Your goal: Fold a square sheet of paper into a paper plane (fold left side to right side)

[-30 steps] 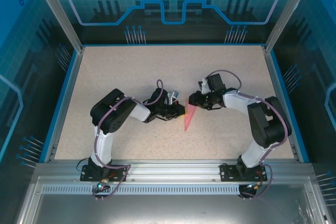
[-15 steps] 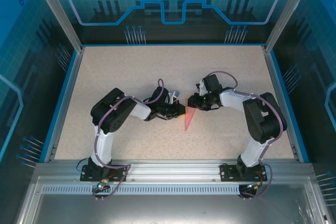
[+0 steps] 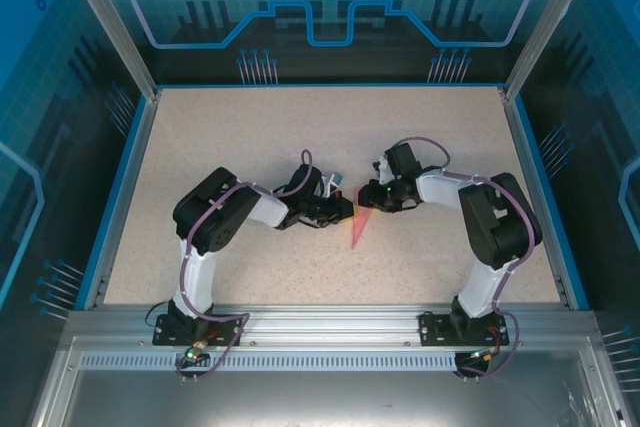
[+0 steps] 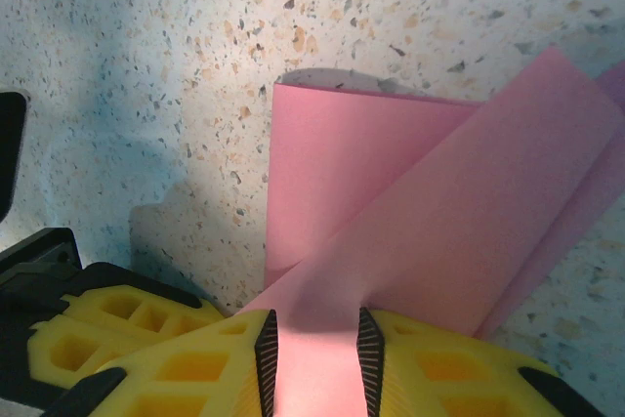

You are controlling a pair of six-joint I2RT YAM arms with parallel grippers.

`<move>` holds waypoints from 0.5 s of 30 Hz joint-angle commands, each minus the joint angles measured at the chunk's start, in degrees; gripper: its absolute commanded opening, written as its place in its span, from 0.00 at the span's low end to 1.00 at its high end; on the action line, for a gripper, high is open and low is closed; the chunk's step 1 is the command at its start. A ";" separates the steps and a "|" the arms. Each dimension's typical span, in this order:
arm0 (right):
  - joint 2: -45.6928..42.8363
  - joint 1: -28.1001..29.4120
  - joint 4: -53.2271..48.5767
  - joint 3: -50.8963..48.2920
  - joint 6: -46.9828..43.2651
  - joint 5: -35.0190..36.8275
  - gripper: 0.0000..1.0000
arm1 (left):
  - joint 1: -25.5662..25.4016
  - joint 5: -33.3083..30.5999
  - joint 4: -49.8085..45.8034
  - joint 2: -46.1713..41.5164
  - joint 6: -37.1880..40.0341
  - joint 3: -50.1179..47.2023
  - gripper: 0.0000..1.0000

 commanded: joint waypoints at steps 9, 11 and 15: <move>2.60 -1.15 -6.09 -1.07 -0.46 3.06 0.31 | 0.18 -2.00 -2.49 -0.90 2.29 -1.60 0.13; 2.79 -1.62 -6.02 -1.54 -0.58 3.04 0.31 | 0.22 -2.30 -2.79 -3.03 2.60 -2.62 0.19; 2.95 -1.95 -5.31 -2.27 -0.50 2.43 0.31 | 0.50 -3.11 -4.70 -8.51 3.72 -4.88 0.30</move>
